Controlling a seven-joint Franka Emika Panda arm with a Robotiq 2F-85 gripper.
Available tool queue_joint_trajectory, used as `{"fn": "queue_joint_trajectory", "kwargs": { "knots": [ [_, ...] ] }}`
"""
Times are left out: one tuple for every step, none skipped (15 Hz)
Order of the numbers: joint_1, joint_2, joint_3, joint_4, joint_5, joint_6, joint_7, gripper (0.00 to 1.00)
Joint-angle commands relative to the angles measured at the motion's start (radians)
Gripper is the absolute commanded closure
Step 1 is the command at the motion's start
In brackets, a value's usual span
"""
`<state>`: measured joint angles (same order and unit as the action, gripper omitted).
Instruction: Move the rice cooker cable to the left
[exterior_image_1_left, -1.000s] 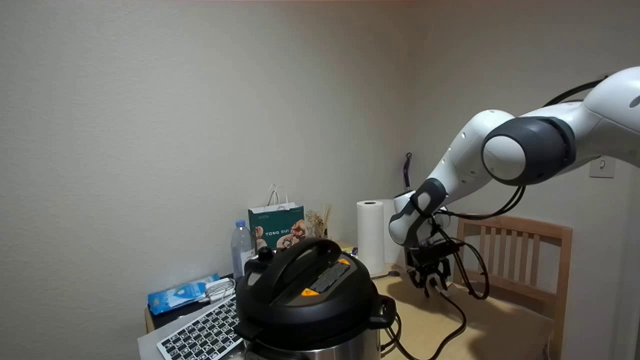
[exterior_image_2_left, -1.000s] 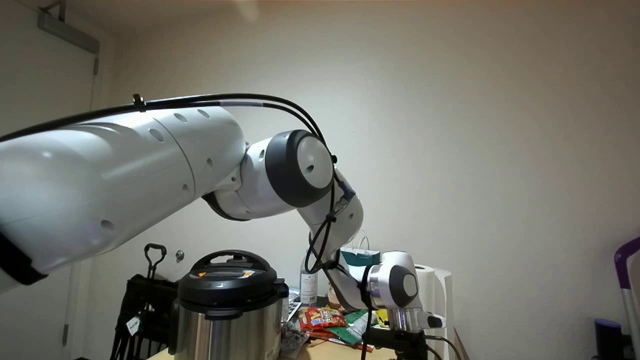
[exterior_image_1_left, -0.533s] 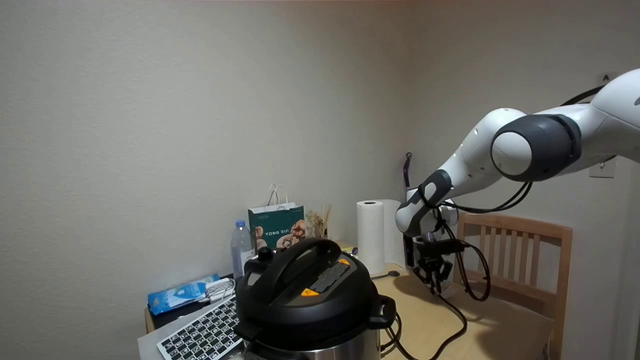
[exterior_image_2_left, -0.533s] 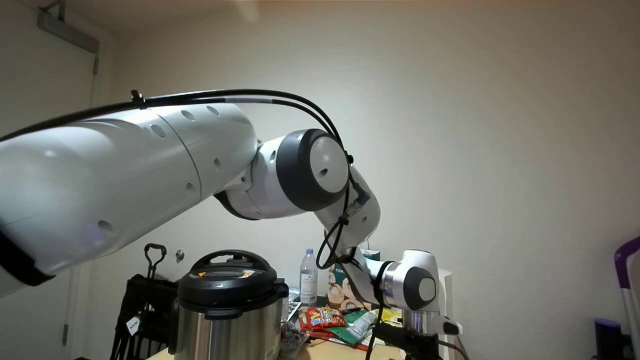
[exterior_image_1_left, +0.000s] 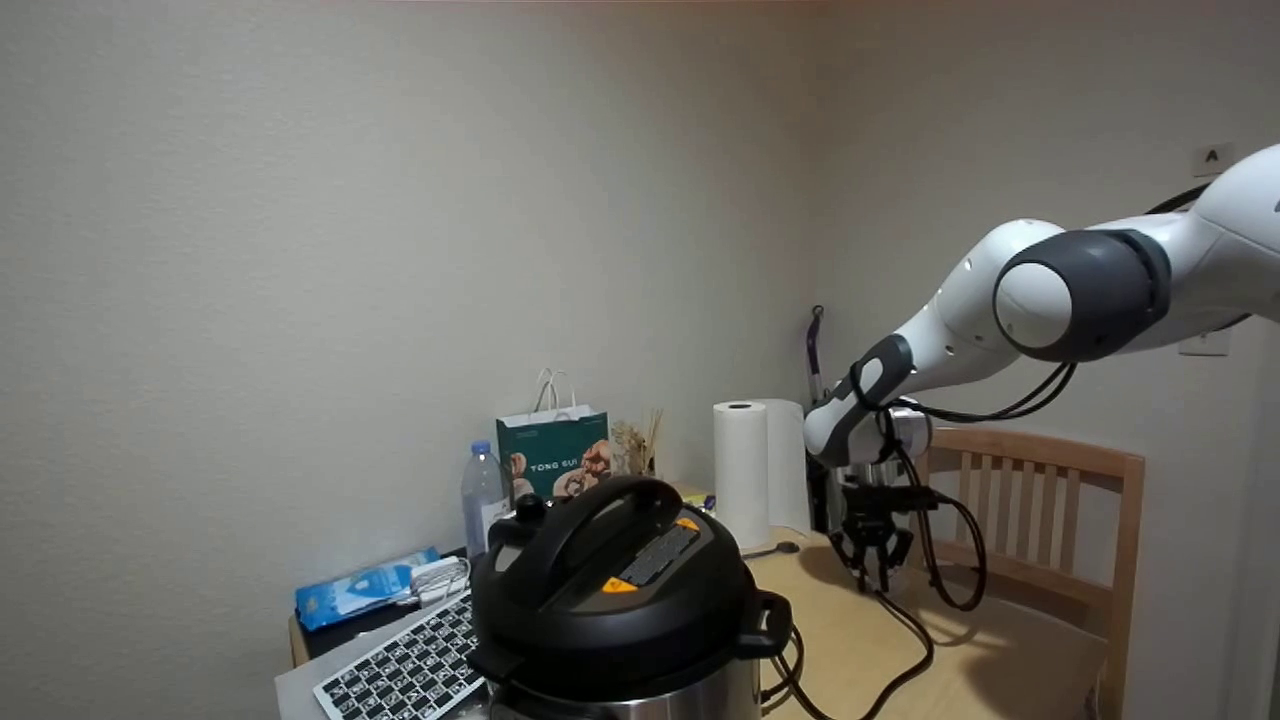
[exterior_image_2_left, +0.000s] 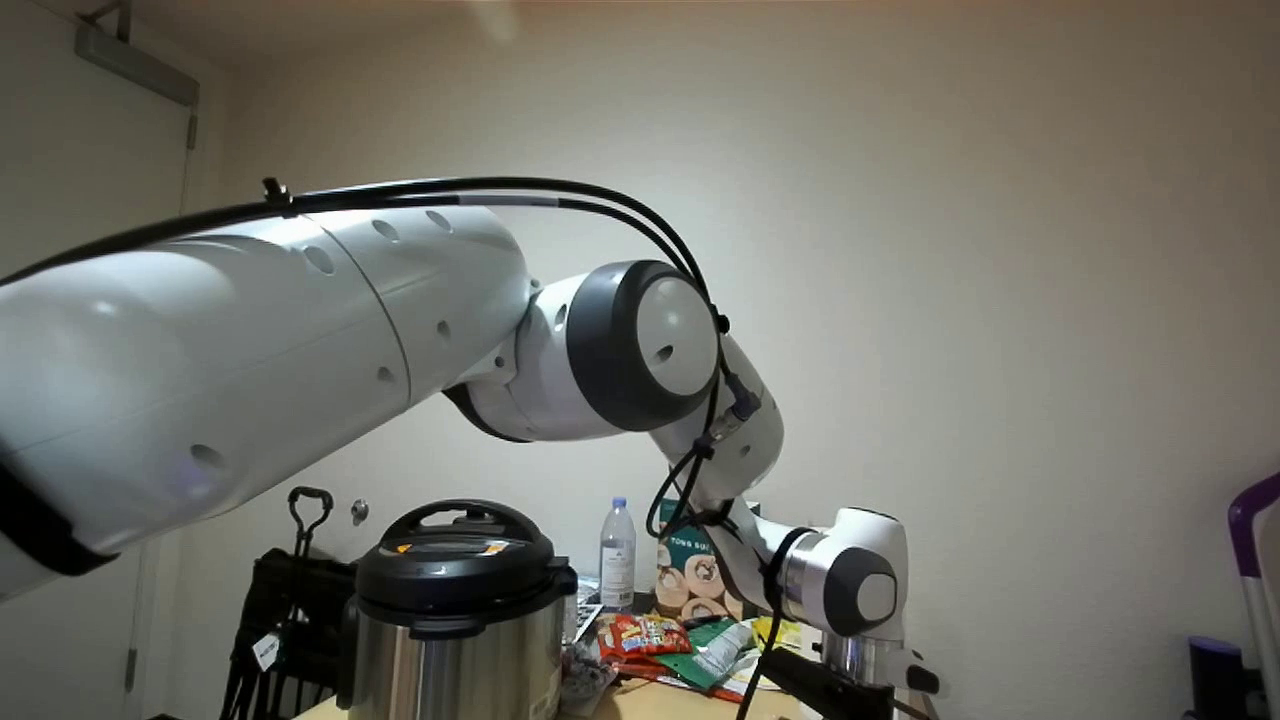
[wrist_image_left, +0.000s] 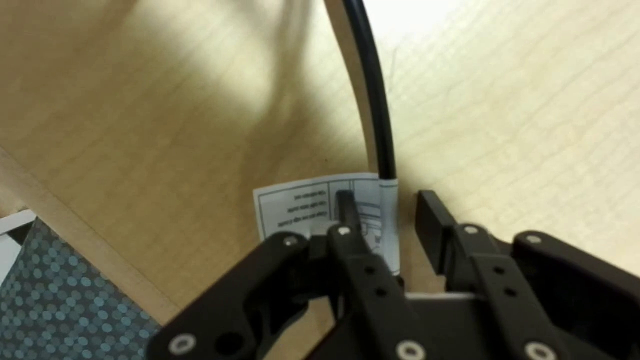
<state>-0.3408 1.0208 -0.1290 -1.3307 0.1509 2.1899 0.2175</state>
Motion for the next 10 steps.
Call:
{"fn": "queue_joint_trajectory", "kwargs": {
  "knots": [
    [-0.016, 0.015, 0.013, 0.033, 0.035, -0.024, -0.037, 0.81],
    [-0.010, 0.013, 0.012, 0.034, 0.030, -0.018, -0.041, 0.82],
    [0.000, 0.007, 0.012, 0.029, 0.023, -0.009, -0.043, 0.88],
    [0.009, 0.000, 0.018, 0.026, 0.017, -0.003, -0.052, 0.95],
    [0.028, -0.011, 0.020, 0.014, 0.005, 0.006, -0.063, 0.98],
    [0.046, -0.020, 0.022, 0.003, -0.007, 0.016, -0.077, 1.00],
    [0.074, -0.035, 0.023, -0.022, -0.028, 0.030, -0.098, 0.97],
    [0.097, -0.044, 0.026, -0.037, -0.046, 0.031, -0.122, 0.96],
    [0.124, -0.052, 0.027, -0.054, -0.062, 0.034, -0.134, 0.96],
    [0.154, -0.061, 0.027, -0.077, -0.081, 0.034, -0.142, 0.96]
  ]
}}
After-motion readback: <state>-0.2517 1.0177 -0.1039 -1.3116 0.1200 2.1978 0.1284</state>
